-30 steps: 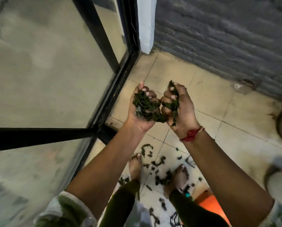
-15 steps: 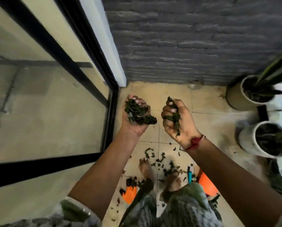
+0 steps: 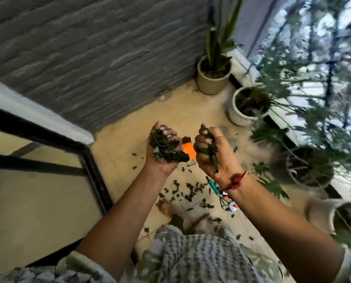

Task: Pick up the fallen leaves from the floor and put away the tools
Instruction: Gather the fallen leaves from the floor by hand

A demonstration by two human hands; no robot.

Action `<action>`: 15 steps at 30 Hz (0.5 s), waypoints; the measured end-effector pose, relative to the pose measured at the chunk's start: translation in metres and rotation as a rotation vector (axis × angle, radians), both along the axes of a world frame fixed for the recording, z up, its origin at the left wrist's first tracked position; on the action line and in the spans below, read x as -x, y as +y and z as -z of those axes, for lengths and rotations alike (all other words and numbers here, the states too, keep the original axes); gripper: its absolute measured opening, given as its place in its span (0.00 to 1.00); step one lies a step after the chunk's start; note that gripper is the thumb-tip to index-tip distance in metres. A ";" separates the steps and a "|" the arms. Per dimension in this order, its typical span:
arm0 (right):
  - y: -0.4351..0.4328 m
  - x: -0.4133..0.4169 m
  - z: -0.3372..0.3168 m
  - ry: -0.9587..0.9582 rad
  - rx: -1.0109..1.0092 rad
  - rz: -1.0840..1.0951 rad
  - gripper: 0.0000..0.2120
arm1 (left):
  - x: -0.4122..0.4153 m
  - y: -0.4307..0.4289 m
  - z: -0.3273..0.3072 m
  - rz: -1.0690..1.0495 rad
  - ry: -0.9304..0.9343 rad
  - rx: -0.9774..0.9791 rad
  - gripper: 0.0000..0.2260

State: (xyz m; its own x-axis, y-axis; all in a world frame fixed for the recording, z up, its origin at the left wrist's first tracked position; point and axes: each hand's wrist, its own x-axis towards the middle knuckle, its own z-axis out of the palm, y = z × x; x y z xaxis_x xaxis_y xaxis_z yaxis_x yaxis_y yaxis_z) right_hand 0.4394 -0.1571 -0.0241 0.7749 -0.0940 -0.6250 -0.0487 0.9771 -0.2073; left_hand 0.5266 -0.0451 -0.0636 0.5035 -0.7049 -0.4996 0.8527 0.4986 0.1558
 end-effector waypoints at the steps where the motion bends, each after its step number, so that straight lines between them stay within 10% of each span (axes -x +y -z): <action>1: -0.008 0.017 -0.001 0.004 -0.002 0.037 0.14 | 0.012 -0.010 -0.001 0.047 -0.001 0.004 0.09; 15: -0.069 0.229 -0.013 -0.025 -0.064 0.799 0.09 | 0.188 -0.151 -0.024 0.738 0.051 0.008 0.09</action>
